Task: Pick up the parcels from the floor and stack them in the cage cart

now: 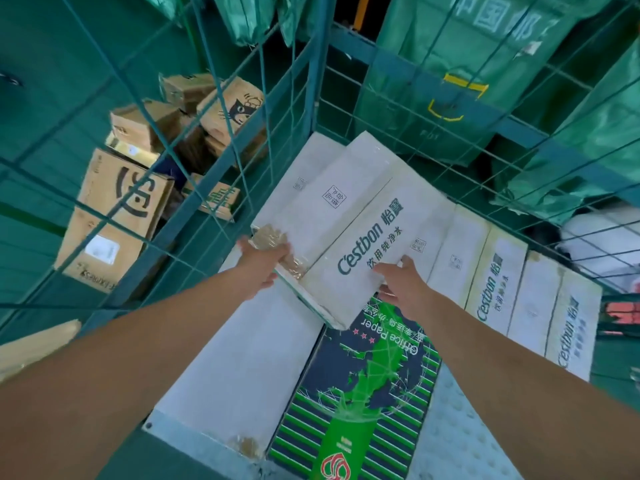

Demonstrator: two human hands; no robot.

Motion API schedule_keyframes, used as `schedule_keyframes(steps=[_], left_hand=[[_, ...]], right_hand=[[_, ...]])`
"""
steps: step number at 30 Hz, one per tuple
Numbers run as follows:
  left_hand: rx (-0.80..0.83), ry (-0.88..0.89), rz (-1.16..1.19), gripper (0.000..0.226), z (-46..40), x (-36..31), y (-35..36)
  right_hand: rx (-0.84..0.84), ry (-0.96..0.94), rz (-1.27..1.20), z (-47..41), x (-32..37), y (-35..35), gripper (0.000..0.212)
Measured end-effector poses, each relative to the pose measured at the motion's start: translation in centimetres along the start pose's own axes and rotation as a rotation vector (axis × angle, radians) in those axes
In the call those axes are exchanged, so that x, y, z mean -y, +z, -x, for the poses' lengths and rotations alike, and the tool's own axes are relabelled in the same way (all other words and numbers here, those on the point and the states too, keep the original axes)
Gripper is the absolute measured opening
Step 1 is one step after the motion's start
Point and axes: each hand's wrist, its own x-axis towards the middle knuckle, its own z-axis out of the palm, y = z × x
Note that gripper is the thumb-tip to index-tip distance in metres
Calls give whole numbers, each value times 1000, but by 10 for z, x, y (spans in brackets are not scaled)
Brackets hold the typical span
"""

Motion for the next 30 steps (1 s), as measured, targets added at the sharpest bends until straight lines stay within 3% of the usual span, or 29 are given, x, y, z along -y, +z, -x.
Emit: schedule_keyframes(steps=[2,4,10,13,15,17,20,23,26,30], left_hand=[[-44,79,31,94,-4,-9,-5],[-38,107,41,76,-9,-14,-8],[-95,117,278,45,-11,-27,-9],[-106,104,396,49,-9,-37,-11],[-89,68,422,59,-5,-37,-7],[-72,40,385,63,-3,-35,-5],[-74,4,399,54,-6,-35,-5],[-64,-6,436,36,-9,-38,-5],[-63,17,427,51,-8,-35,-3],[20,76,443,65,0,-29,-2]], right_hand=[[19,10,20,-1,-1,5,78],[41,-3,-11,2,6,12,93],[76,-221,56,-21,50,26,116],[55,-251,-6,-28,58,40,86],[0,-145,43,-20,48,50,67],[52,34,154,-10,34,57,55],[146,178,61,-7,24,63,48],[105,180,-143,-10,24,67,37],[91,187,-239,-11,18,69,35],[79,118,-128,-13,5,71,39]])
